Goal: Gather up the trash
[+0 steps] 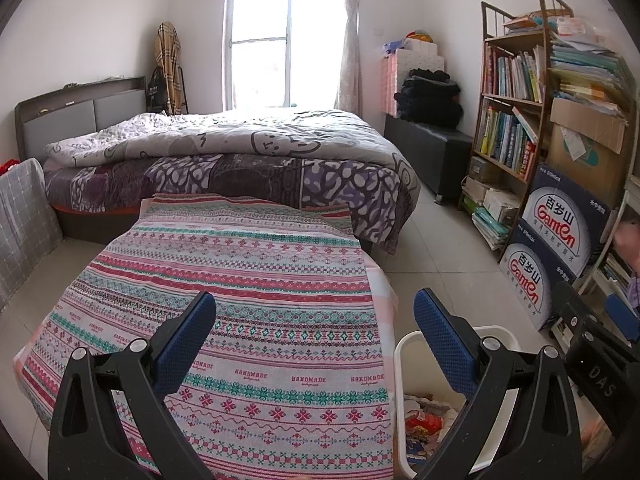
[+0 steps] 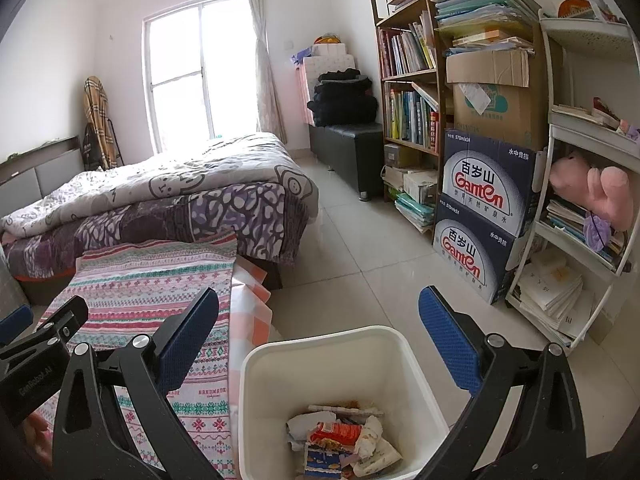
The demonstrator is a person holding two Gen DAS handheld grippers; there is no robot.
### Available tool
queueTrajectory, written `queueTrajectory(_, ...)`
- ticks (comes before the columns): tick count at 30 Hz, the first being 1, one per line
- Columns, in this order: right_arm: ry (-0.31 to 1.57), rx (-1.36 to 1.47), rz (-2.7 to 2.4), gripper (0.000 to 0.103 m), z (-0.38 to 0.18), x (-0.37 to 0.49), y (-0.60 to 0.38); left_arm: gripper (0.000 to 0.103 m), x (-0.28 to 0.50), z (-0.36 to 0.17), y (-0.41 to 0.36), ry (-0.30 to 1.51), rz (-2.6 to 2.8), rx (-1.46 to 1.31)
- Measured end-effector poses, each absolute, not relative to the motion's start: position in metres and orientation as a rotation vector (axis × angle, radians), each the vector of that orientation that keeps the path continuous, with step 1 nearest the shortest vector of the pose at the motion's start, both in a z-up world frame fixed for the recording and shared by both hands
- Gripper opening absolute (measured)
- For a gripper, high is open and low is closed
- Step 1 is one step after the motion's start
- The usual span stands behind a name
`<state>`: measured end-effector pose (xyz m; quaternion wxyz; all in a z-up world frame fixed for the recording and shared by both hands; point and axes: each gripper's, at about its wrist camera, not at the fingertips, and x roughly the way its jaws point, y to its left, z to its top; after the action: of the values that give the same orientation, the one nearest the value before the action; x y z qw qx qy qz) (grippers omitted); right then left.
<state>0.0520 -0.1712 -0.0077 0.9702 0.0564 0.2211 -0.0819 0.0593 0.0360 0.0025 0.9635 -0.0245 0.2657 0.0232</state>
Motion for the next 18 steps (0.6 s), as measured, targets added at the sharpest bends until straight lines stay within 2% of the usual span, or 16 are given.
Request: queueTrajectory(18,0.464,0.118,-0.161,0.096,-0.0121,0.0517,-0.1755,0.096,0.0561,0.0031,0.0277,0.51,0.028,-0.009)
